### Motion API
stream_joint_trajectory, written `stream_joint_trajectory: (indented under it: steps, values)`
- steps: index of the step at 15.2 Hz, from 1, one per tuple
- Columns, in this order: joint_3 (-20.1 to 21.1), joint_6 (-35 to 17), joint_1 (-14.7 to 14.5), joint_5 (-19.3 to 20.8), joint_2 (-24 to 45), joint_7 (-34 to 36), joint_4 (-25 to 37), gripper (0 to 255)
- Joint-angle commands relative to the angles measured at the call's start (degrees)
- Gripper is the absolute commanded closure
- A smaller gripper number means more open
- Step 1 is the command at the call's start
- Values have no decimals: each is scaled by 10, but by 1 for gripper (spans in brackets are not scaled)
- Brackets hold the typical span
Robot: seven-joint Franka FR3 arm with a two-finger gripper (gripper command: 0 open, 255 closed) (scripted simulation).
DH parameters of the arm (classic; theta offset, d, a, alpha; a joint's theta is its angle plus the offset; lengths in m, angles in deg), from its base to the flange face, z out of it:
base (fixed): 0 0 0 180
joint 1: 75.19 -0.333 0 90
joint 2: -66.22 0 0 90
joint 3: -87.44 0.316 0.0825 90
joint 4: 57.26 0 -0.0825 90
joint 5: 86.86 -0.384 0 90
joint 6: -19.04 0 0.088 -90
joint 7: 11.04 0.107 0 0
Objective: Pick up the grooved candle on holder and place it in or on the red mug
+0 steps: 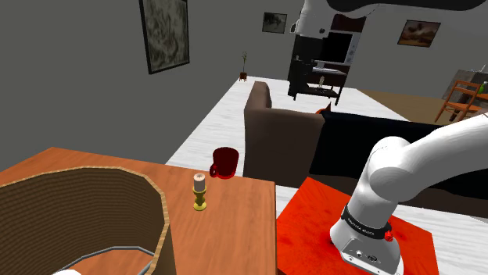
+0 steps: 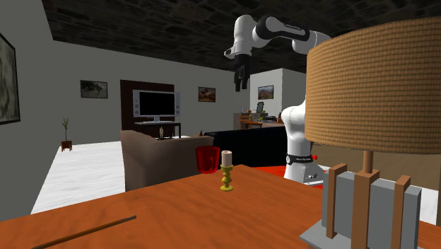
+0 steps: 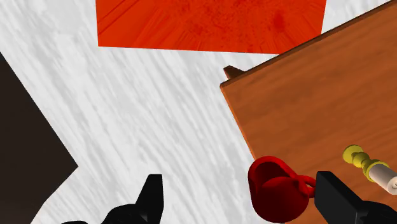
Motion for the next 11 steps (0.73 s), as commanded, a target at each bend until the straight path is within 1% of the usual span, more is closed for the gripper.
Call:
stream_joint_trajectory:
  steps: [1,6,11]
  values:
    - [0,0,0,0,0,0,0,0]
    - [52,-63,-15,-32,26,60,-37,0]
    - [106,-129,-30,-60,72,118,-56,0]
